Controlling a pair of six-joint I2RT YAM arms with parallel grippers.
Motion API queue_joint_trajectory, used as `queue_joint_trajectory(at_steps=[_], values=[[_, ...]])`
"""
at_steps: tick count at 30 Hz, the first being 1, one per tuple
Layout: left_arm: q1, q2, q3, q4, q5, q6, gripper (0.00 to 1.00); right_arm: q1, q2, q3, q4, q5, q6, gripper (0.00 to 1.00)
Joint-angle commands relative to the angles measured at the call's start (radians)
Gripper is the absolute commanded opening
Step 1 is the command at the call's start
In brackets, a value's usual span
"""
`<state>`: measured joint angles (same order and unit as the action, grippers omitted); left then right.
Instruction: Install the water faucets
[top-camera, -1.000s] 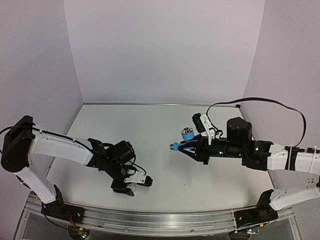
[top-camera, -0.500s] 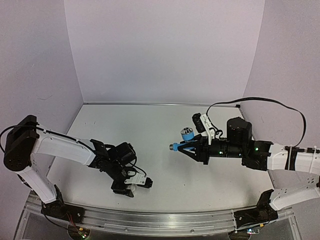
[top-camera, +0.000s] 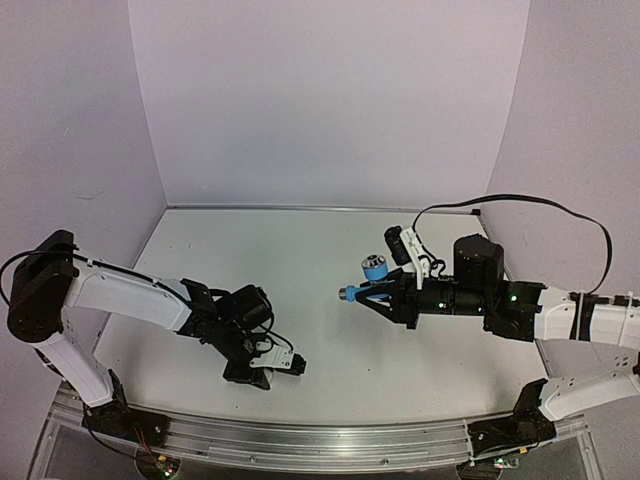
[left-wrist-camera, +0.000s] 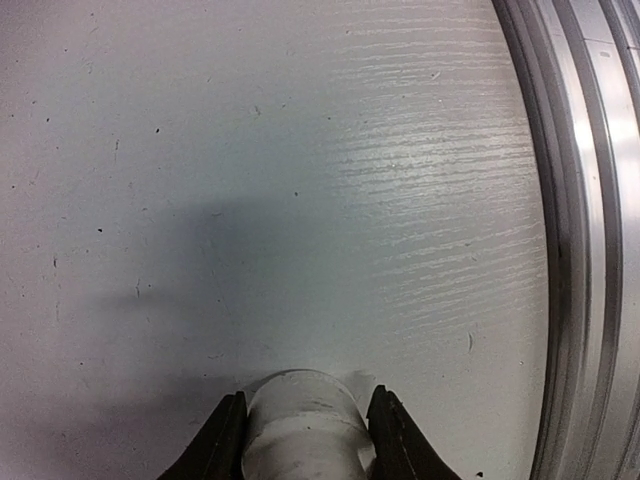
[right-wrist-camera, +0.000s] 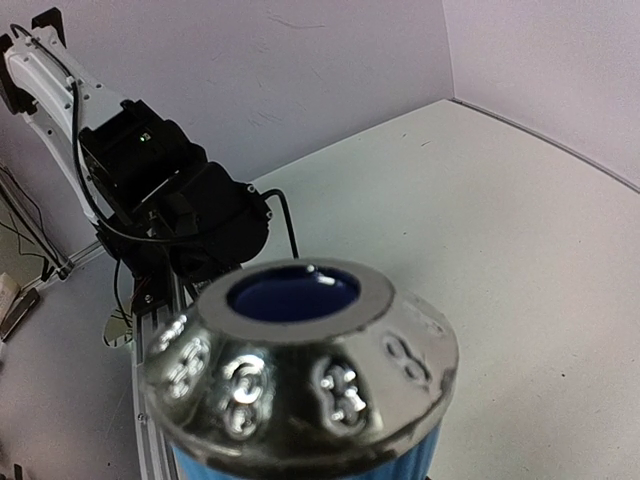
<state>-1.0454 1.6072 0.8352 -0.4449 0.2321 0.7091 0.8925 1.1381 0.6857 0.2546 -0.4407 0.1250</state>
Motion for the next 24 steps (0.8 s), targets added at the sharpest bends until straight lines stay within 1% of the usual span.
queue_joint_trajectory(at_steps=[1,3,5,6,10,13,17,18,20,23,24], values=[[0.006,-0.102,0.053,0.011,0.014,-0.092,0.00,0.000,-0.010,0.020,0.072,0.101,0.002,0.00],[0.011,-0.154,0.078,0.025,0.019,-0.170,0.00,0.000,-0.020,0.016,0.072,0.176,0.001,0.00],[0.012,-0.219,0.098,0.057,0.018,-0.281,0.00,0.000,-0.039,0.010,0.071,0.265,-0.005,0.00],[0.012,-0.247,0.102,0.093,0.011,-0.361,0.00,0.000,-0.050,0.009,0.073,0.299,-0.016,0.00],[0.026,-0.367,0.109,0.205,0.039,-0.613,0.00,0.000,-0.038,0.037,0.087,0.365,-0.110,0.00],[0.075,-0.431,0.125,0.280,0.117,-0.847,0.00,0.000,-0.002,0.095,0.089,0.313,-0.205,0.00],[0.180,-0.454,0.173,0.327,0.270,-1.155,0.00,0.000,0.055,0.176,0.094,0.250,-0.293,0.00],[0.215,-0.457,0.174,0.352,0.329,-1.220,0.00,0.000,0.071,0.199,0.094,0.236,-0.319,0.00],[0.281,-0.463,0.162,0.440,0.477,-1.360,0.00,0.000,0.105,0.246,0.094,0.200,-0.380,0.00],[0.359,-0.468,0.123,0.622,0.657,-1.587,0.00,0.000,0.138,0.284,0.100,0.090,-0.484,0.00],[0.378,-0.467,0.112,0.676,0.694,-1.644,0.00,0.000,0.144,0.300,0.102,0.055,-0.525,0.00]])
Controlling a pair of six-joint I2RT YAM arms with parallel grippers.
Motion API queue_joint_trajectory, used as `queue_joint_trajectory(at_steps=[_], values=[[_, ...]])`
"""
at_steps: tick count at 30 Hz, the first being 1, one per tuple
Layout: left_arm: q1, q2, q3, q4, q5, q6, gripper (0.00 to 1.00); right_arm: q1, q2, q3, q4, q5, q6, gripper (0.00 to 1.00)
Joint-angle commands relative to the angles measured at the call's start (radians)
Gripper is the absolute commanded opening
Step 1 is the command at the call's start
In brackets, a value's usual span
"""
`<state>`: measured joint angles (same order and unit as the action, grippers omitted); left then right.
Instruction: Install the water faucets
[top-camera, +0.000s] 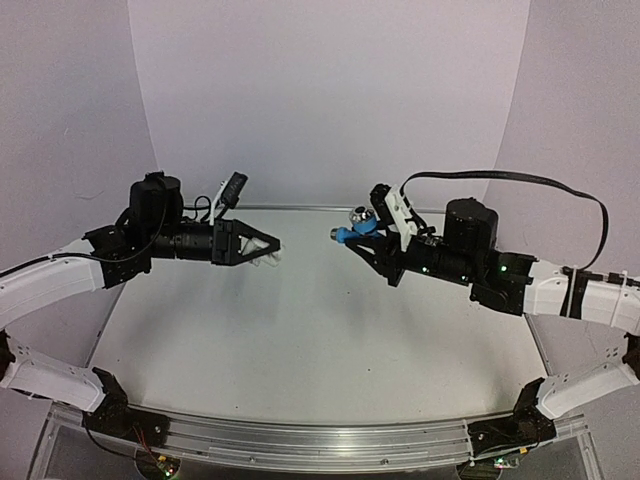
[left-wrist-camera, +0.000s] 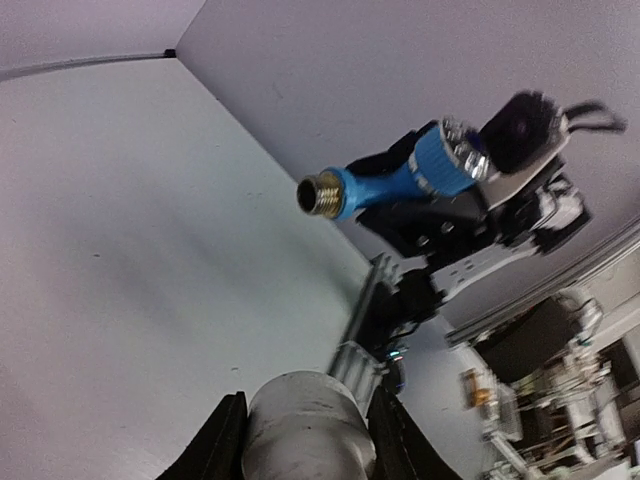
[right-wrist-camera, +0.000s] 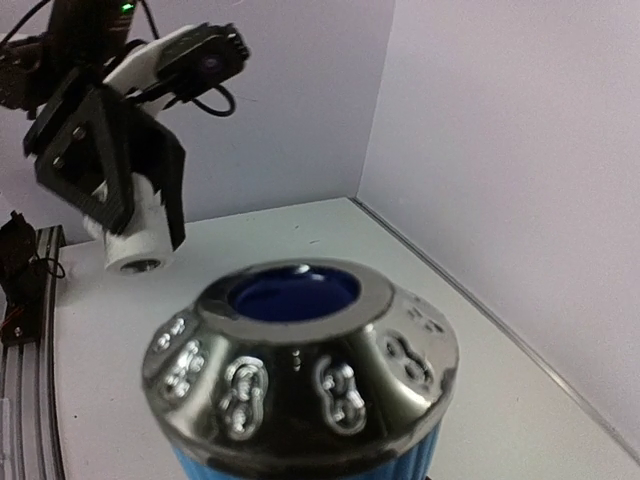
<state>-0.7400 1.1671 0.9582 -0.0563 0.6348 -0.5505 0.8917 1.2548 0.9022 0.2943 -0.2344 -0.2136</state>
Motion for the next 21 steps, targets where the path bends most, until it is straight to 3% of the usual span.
queue_joint_trajectory(at_steps=[1,7,12,21], values=[[0.097,-0.025,-0.027,0.361,0.326,-0.472,0.00,0.001,0.032,0.101,0.063,-0.180,-0.222,0.00],[0.185,0.024,-0.173,0.963,0.353,-1.081,0.00,0.001,0.033,0.163,0.074,-0.300,-0.387,0.00],[0.189,0.062,-0.152,0.981,0.306,-1.252,0.00,0.001,0.101,0.215,0.153,-0.359,-0.422,0.00],[0.189,0.080,-0.131,0.983,0.257,-1.312,0.00,0.001,0.202,0.258,0.320,-0.405,-0.410,0.00]])
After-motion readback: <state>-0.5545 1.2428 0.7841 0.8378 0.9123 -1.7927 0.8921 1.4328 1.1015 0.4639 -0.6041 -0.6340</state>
